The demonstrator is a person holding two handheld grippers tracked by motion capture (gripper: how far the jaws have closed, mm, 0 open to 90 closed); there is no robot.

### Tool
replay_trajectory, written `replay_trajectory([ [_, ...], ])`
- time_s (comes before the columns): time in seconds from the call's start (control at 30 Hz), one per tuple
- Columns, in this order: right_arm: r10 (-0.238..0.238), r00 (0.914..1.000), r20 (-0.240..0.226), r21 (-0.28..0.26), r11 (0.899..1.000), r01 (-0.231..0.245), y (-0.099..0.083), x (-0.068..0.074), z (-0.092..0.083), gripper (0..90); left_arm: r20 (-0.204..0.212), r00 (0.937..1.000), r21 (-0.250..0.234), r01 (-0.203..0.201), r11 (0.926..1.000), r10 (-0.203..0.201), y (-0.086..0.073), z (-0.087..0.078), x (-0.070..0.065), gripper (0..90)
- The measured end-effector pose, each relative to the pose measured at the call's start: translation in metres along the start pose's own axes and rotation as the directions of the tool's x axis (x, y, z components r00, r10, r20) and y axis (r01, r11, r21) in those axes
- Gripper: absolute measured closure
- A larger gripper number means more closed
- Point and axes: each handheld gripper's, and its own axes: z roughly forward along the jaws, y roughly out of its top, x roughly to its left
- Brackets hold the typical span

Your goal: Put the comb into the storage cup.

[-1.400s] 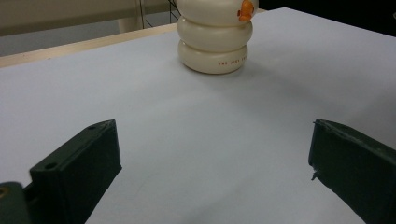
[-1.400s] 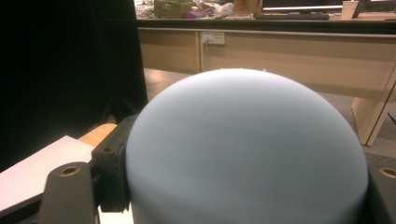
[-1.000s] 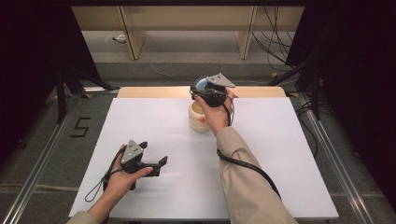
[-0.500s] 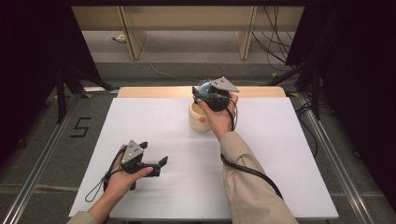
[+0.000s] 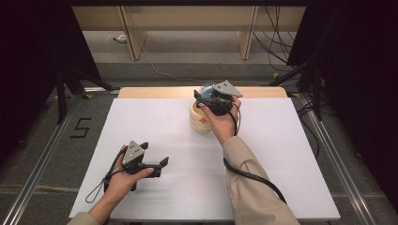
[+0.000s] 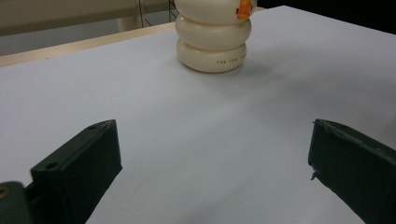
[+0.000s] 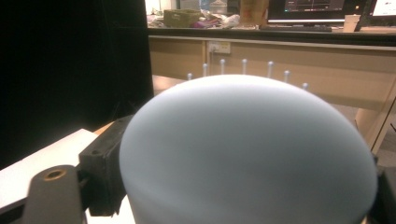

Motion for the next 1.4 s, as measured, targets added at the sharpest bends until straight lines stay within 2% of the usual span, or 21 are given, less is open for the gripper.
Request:
replay_trajectory([
  [0.37,0.025,0.9995,-0.017,-0.002,1.0,-0.025,-0.001,-0.004,-0.004,14.2,-0.001,1.0,0.001,-0.001,1.0,0.001,0.0,0.0,0.0,1.9],
  [0.57,0.032,0.9993,-0.021,0.006,0.999,-0.032,-0.001,-0.004,-0.004,5.0,-0.001,1.0,0.001,-0.001,1.0,0.001,0.0,0.0,0.0,2.0],
  [1.13,0.051,0.9985,-0.02,0.022,0.998,-0.05,-0.004,-0.008,-0.009,5.7,-0.002,1.0,0.001,-0.002,1.0,0.002,0.0,0.0,0.0,2.0],
  [1.4,0.052,0.9984,-0.021,0.012,0.999,-0.051,-0.004,-0.009,-0.014,5.6,-0.002,1.0,0.001,-0.002,1.0,0.002,-0.001,0.0,0.0,2.0],
])
